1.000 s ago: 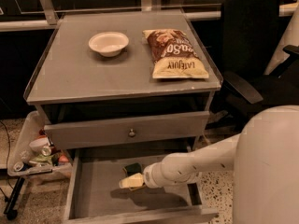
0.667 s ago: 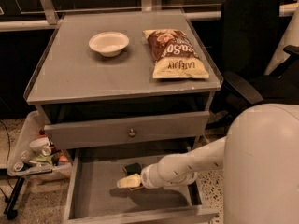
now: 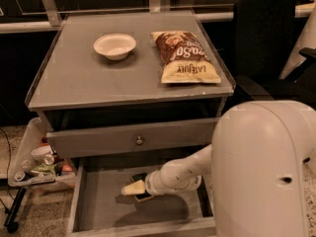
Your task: Pick sponge from middle drawer and place on counter
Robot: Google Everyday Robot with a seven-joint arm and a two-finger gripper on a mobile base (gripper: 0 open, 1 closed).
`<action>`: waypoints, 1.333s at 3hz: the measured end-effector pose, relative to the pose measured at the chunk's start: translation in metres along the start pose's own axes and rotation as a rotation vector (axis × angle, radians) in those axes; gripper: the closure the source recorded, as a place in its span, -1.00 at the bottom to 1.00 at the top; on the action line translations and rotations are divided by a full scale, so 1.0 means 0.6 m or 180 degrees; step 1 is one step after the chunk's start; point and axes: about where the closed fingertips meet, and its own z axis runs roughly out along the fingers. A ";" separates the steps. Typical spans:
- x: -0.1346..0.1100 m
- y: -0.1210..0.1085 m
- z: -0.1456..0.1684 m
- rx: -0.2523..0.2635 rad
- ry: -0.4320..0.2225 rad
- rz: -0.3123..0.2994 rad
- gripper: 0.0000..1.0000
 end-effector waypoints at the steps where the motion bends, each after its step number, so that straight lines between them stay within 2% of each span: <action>1: -0.008 -0.004 0.017 0.0080 0.0039 -0.0021 -1.00; 2: -0.008 -0.011 0.040 0.0135 0.0082 -0.0005 -1.00; 3: -0.004 -0.038 0.058 0.0214 0.0104 0.0065 -1.00; 4: -0.004 -0.046 0.061 0.0239 0.0112 0.0089 -1.00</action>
Offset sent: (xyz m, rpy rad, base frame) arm 0.0202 0.0081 -0.0361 -0.0699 0.0281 -0.0147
